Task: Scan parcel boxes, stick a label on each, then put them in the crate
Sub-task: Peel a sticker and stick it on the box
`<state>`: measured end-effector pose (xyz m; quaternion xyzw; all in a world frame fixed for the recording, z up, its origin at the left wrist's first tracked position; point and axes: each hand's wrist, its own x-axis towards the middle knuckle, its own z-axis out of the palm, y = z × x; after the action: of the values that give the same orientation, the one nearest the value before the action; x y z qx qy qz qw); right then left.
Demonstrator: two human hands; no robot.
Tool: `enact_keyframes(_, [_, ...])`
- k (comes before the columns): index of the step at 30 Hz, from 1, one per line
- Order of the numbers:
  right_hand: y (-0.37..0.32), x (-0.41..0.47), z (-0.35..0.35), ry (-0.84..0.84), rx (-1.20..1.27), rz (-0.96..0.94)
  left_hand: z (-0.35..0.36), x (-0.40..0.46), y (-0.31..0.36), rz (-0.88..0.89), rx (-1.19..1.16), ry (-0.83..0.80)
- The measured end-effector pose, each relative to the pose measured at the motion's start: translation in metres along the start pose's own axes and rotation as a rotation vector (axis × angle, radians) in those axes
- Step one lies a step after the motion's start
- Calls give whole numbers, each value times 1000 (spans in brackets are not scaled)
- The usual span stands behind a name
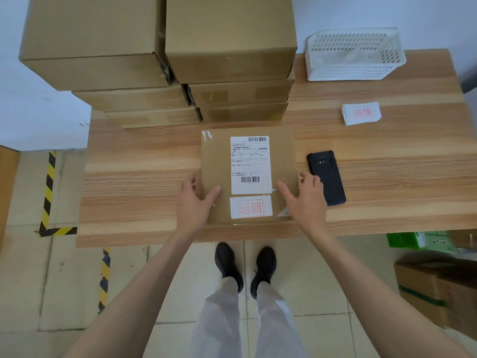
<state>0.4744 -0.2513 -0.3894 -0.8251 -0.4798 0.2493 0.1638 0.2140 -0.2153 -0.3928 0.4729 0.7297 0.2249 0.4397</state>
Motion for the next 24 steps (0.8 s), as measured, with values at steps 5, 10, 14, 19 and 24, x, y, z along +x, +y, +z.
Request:
enact_keyframes(5, [3,20,6,-197,389,181,8,12,3,-141,-243,-118])
enact_keyframes(10, [6,21,17,-238,581,243,14,11,-8,-181,-322,-153])
enact_keyframes(14, [3,17,12,-234,655,247,13,8,-1,-176,-322,-141])
enact_keyframes(19, [-5,8,-21,-186,719,233,6,-9,33,-117,-328,-161])
enact_keyframes(24, [-5,-4,-78,-112,756,207,5,-31,85,-15,-290,-165])
